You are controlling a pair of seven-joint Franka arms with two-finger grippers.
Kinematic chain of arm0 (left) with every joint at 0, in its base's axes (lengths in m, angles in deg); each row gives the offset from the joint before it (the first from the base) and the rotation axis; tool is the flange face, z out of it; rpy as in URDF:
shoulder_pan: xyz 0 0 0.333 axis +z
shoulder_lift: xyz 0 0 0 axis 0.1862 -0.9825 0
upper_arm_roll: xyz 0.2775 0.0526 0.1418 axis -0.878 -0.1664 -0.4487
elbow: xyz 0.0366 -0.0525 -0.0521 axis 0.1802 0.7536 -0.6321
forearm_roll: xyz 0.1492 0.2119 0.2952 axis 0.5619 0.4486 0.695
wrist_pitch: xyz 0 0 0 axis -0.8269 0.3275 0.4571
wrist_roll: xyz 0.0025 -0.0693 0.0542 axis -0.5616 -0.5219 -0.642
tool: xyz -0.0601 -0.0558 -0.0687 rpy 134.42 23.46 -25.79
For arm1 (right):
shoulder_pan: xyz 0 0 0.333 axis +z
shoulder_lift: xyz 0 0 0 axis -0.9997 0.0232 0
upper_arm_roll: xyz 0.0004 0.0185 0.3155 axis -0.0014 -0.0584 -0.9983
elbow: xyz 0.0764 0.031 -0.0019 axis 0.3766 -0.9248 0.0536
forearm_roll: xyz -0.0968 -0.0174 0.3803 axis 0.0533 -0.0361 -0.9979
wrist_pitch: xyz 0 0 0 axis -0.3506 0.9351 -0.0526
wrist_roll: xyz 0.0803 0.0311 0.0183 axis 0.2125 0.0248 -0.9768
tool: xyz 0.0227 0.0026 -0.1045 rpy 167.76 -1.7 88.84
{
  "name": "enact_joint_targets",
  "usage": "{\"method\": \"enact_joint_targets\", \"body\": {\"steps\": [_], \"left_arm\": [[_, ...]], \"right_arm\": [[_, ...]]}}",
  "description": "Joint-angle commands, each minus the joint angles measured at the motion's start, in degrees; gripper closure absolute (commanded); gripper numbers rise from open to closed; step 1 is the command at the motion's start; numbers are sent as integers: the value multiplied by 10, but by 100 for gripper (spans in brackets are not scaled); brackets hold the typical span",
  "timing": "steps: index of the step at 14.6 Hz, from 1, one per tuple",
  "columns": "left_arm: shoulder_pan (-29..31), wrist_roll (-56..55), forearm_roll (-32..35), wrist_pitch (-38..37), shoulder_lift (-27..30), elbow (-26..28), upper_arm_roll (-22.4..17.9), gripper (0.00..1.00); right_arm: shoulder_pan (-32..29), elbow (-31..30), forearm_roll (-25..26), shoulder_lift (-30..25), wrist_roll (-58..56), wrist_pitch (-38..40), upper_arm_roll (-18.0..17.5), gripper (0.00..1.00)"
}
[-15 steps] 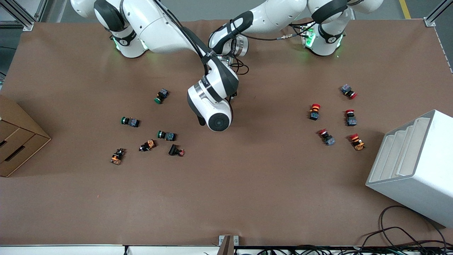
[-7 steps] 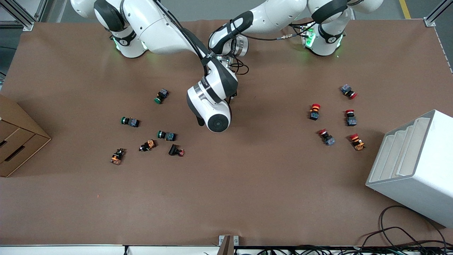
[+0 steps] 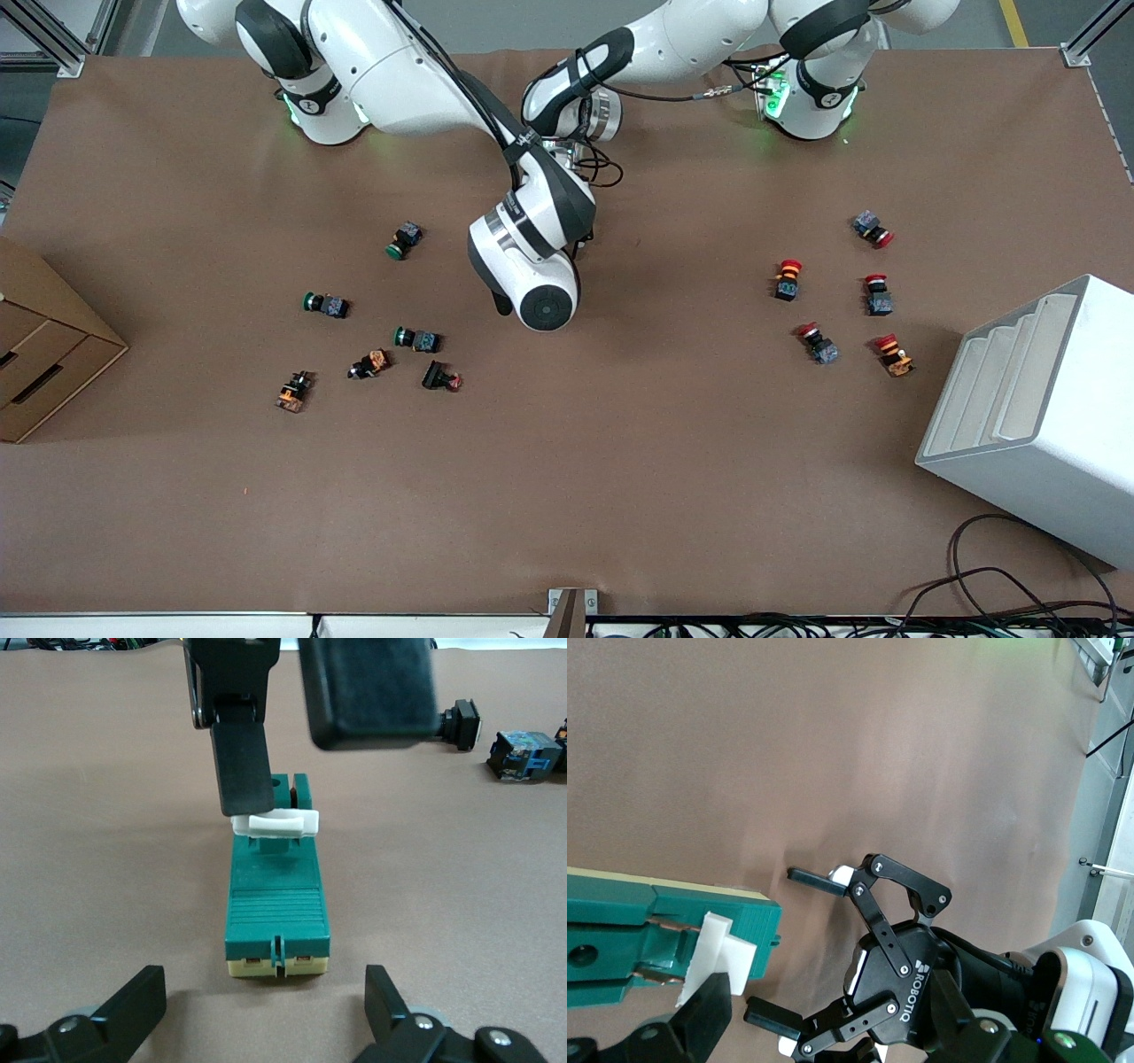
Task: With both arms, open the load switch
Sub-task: 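Push the white handle fully down with the left gripper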
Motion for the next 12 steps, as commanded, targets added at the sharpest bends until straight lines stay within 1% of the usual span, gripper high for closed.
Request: {"method": "enact_joint_targets", "body": {"steps": [1, 3, 8, 10, 12], "left_arm": [[4, -17, 12, -1, -8, -3, -3, 0], [5, -17, 12, -2, -8, -3, -3, 0], [10, -7, 3, -1, 3, -7, -2, 1], [16, 4, -8, -1, 5, -12, -2, 1], [25, 33, -32, -1, 15, -16, 1, 1]], "right_arm": [[4, -13, 4, 0, 4, -20, 1, 0], [4, -18, 4, 0, 4, -31, 1, 0], [4, -18, 9, 0, 3, -31, 1, 0], [-3, -16, 9, -5, -7, -25, 2, 0], [-19, -10, 8, -16, -37, -12, 4, 0]]}}
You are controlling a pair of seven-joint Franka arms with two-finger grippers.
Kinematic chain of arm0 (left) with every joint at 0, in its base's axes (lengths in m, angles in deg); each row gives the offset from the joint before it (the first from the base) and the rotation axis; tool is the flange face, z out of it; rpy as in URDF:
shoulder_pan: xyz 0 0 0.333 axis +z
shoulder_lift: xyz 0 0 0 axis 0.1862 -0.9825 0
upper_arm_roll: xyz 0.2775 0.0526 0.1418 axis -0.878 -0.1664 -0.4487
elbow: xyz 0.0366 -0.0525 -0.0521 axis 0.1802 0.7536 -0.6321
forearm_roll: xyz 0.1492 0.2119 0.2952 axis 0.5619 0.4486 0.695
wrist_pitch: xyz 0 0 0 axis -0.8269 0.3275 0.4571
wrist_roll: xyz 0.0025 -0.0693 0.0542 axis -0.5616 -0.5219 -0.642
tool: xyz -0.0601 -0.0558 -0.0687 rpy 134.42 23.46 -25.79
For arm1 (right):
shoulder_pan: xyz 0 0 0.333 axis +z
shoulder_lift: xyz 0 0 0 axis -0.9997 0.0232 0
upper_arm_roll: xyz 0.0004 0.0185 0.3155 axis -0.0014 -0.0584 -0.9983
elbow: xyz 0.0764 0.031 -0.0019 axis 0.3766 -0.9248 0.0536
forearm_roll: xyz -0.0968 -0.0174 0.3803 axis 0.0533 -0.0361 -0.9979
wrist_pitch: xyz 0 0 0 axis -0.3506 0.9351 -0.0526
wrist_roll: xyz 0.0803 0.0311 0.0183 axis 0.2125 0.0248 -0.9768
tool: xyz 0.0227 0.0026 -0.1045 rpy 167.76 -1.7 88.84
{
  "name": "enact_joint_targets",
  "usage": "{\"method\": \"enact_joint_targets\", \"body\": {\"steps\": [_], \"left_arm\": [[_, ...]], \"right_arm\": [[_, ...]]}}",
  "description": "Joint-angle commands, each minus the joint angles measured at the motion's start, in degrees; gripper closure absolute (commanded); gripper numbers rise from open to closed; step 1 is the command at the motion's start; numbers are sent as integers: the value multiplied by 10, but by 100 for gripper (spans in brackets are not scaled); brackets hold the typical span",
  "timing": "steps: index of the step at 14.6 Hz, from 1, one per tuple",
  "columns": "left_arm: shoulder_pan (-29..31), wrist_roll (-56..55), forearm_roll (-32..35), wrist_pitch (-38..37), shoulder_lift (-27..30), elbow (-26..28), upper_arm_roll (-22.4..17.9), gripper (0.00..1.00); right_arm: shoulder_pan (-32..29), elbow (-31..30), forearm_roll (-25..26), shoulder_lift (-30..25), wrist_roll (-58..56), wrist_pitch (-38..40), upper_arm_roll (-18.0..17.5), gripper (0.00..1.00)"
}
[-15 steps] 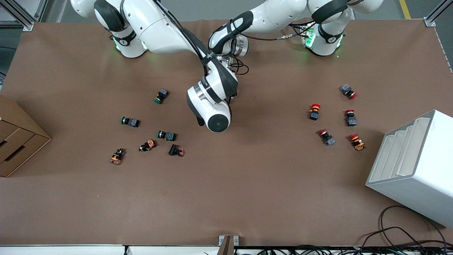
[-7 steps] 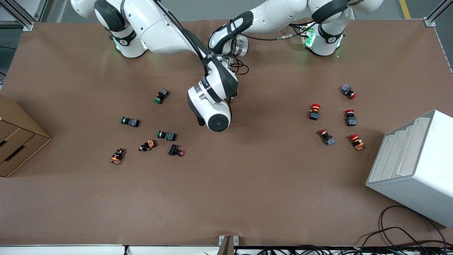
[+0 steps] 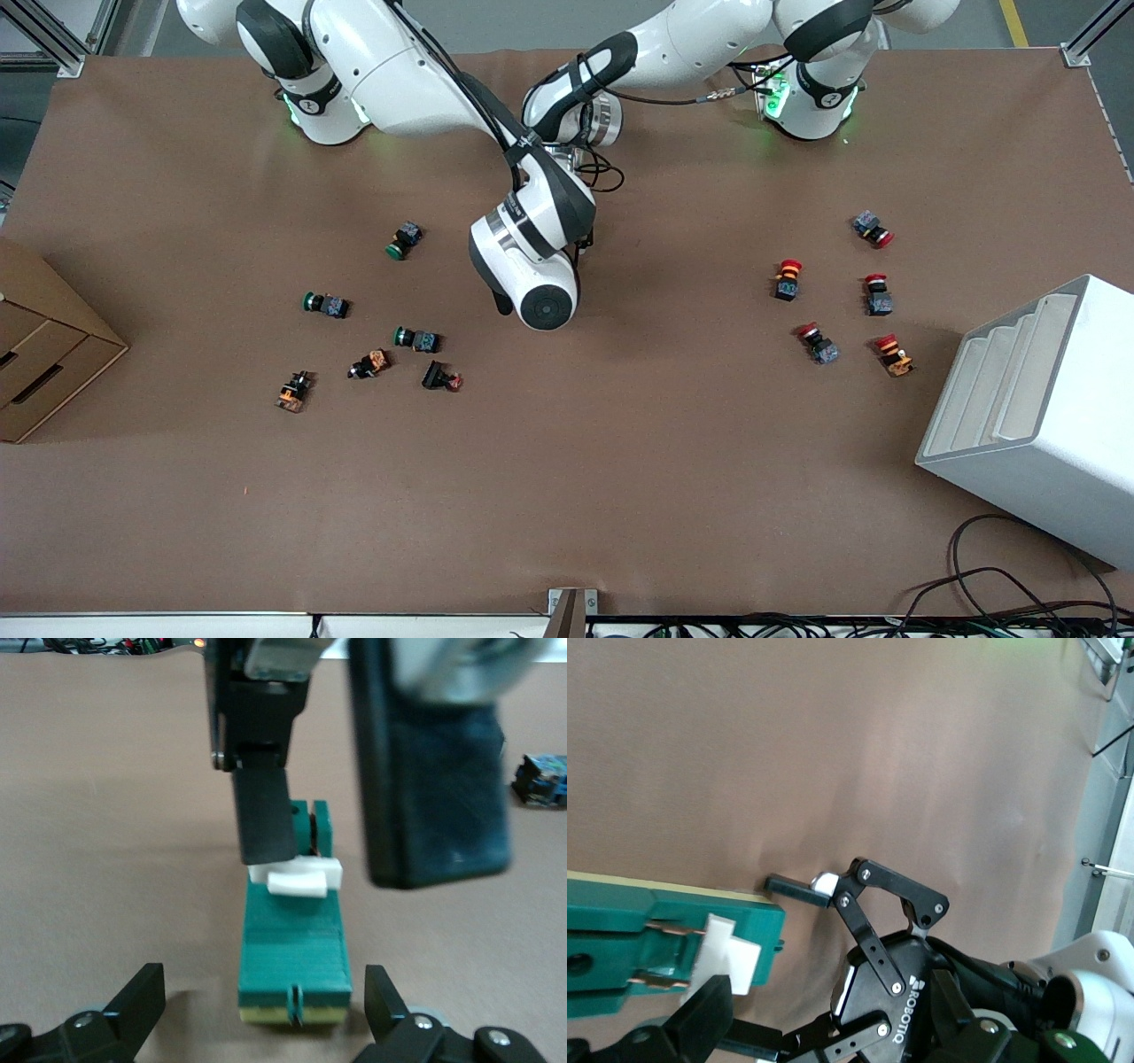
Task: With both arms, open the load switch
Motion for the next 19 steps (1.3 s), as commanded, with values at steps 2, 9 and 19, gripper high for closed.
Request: {"method": "enact_joint_targets", "body": {"steps": [2, 9, 19], "left_arm": [[12, 54, -67, -1, 22, -18, 6, 1], [16, 72, -94, 0, 29, -26, 13, 1], [74, 169, -213, 6, 49, -79, 79, 1]], "right_arm": [[-42, 10, 7, -18, -57, 32, 6, 0], [-97, 3, 141, -128, -287, 65, 19, 0], [-298, -43, 200, -278, -788, 65, 20, 0]]}}
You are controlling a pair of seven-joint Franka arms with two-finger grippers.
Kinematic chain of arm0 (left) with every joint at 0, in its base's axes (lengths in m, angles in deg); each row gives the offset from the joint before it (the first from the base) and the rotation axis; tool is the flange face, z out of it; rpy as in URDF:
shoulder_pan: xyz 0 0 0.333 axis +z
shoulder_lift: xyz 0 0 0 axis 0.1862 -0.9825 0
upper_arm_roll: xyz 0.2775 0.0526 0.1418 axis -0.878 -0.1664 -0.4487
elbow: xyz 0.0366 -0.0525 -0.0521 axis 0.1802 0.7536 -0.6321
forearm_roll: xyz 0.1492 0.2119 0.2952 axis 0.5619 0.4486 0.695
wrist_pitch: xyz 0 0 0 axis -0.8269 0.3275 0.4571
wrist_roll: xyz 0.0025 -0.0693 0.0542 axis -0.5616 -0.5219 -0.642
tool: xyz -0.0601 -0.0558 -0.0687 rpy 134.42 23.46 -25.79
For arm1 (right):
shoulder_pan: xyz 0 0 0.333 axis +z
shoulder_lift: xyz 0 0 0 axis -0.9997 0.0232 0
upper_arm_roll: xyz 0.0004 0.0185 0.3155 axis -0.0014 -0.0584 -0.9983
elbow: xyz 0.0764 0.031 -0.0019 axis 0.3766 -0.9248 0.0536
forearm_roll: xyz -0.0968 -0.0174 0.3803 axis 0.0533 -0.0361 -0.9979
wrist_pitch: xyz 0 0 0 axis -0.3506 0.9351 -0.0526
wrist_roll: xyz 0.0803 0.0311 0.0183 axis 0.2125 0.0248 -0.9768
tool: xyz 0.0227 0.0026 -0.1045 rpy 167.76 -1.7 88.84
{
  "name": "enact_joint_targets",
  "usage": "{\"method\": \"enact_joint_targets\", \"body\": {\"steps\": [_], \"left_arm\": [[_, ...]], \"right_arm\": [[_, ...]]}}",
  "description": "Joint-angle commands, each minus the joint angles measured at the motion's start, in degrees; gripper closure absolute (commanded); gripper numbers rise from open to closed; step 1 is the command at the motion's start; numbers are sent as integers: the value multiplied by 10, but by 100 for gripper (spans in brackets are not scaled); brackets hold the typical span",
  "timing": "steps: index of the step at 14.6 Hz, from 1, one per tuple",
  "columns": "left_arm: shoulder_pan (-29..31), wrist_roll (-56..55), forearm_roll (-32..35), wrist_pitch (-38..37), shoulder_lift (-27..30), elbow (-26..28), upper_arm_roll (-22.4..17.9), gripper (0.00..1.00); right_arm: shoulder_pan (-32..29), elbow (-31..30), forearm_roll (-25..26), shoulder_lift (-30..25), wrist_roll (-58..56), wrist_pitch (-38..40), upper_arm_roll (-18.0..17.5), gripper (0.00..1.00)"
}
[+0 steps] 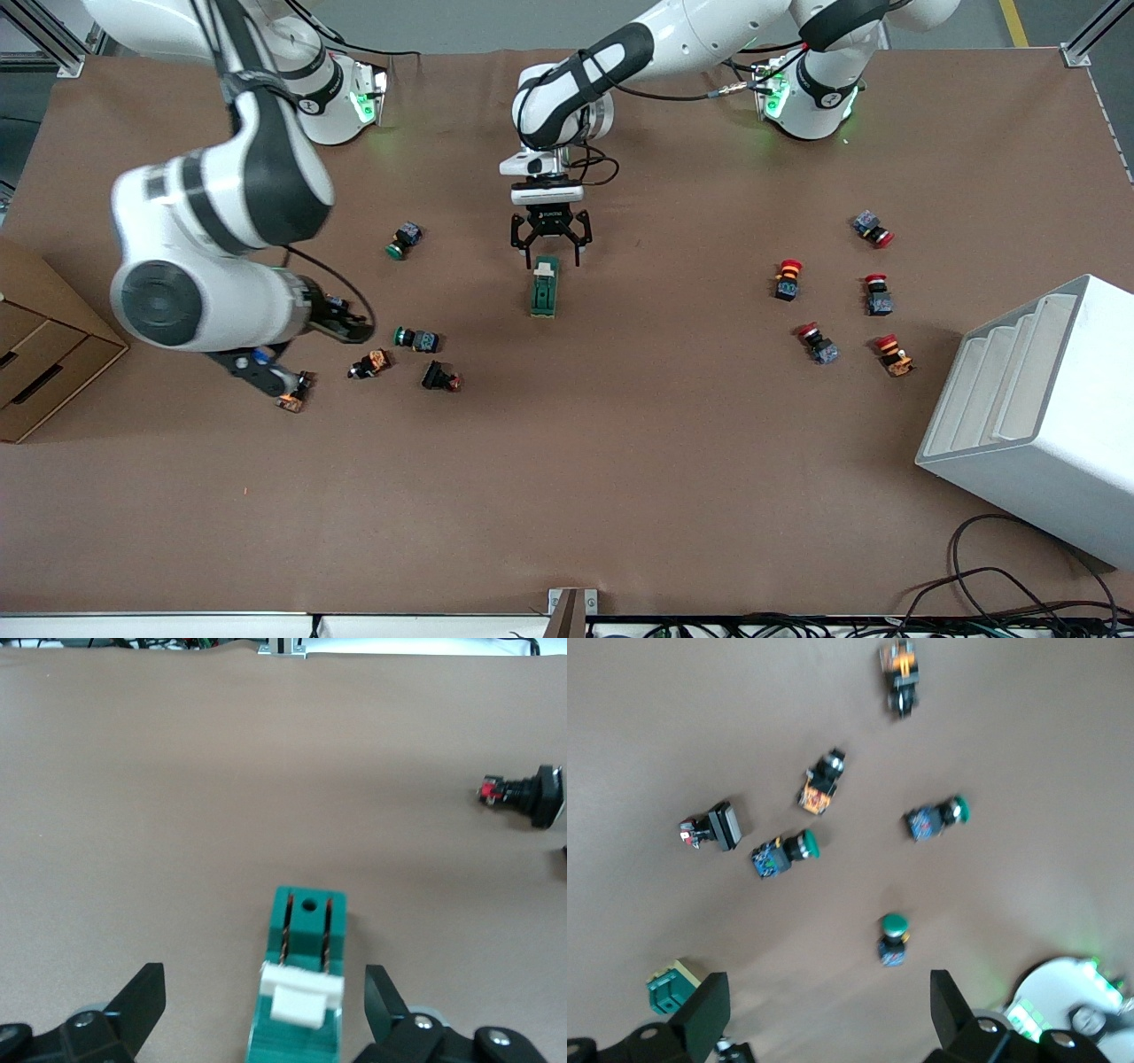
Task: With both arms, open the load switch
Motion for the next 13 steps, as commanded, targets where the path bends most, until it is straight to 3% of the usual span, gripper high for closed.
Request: {"method": "enact_joint_targets", "body": {"steps": [1, 5, 11, 13], "left_arm": [[52, 64, -62, 5, 10, -37, 47, 0], [161, 190, -152, 4, 10, -108, 123, 0], [365, 459, -308, -20, 10, -214, 255, 0], [425, 535, -324, -60, 10, -232, 296, 0]], "right_arm": [[-68, -35, 25, -48, -168, -8, -12, 0], [-147, -32, 65, -75, -369, -8, -12, 0], [-204, -15, 78, -110, -437, 21, -12, 0], [-222, -3, 75, -110, -439, 38, -13, 0]]}}
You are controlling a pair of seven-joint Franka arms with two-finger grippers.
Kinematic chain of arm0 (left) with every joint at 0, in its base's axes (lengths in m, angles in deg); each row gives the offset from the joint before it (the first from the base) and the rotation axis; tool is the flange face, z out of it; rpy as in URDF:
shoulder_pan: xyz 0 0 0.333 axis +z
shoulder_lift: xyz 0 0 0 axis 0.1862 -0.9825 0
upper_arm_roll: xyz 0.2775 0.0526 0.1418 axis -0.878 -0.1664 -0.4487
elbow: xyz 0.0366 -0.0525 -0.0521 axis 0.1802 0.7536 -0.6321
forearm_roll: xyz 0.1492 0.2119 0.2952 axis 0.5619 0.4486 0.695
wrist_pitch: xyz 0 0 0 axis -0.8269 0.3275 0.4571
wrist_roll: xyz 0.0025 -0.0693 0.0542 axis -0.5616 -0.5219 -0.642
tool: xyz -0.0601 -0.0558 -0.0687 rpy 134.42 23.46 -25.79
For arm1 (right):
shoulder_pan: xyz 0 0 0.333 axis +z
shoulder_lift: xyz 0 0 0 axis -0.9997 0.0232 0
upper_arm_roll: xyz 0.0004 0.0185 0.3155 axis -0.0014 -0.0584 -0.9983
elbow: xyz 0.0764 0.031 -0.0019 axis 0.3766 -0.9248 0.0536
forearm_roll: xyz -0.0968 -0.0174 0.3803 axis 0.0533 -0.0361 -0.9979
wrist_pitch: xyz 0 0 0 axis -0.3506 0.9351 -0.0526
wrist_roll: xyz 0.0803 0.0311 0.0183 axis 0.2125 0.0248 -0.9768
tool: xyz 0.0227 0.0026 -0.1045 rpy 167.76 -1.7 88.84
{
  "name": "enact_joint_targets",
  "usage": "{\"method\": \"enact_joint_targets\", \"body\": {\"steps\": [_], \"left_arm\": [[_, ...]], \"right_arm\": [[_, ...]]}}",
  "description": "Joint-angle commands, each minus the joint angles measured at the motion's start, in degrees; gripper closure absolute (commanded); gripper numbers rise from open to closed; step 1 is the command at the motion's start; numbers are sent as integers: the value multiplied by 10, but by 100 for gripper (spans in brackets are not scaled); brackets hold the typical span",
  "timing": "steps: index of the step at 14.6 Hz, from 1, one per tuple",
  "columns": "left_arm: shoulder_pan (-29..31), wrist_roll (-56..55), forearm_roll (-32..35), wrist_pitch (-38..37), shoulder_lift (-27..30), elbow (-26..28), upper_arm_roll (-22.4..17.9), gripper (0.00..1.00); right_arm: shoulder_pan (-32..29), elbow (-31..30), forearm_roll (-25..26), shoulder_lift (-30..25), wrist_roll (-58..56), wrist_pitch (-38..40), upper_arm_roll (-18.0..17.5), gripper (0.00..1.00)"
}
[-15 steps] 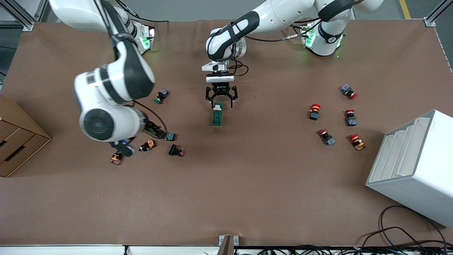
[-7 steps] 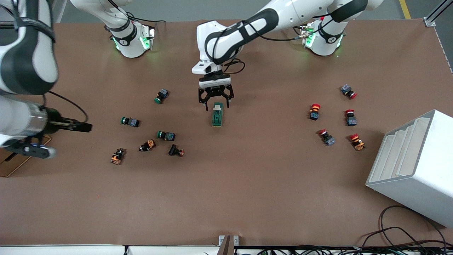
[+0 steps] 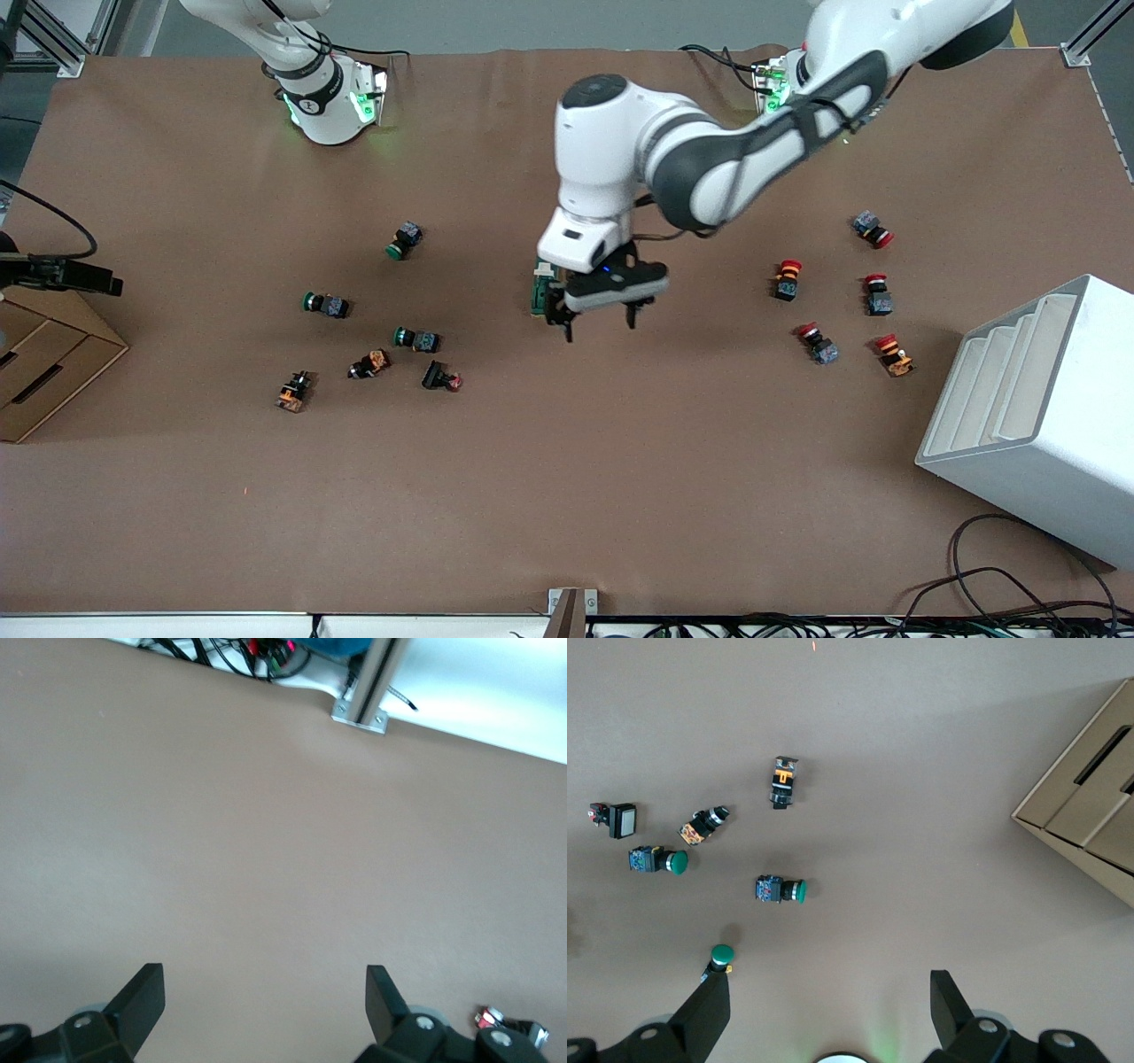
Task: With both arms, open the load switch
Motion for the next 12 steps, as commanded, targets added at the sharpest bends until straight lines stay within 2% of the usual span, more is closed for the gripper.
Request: {"method": "enact_joint_targets", "body": {"steps": [1, 4, 6, 9, 10, 12], "left_arm": [[71, 100, -31, -57, -3, -19, 60, 0], [176, 215, -70, -100, -3, -19, 124, 0], [196, 301, -115, -154, 19, -54, 124, 0], [194, 415, -188, -212, 86, -81, 56, 0], [190, 459, -233, -213, 119, -86, 7, 0], [167, 537, -340, -213, 180, -93, -101, 0]], "right_arm": [[-27, 17, 11, -10, -12, 15, -13, 0], [-27, 28, 10, -9, -12, 19, -14, 0], [-26, 28, 4, -7, -7, 18, -16, 0], [-18, 24, -2, -14, -4, 46, -21, 0], [-18, 12, -2, -26, -4, 32, -22, 0], [-18, -84, -5, -91, -4, -29, -21, 0]]}}
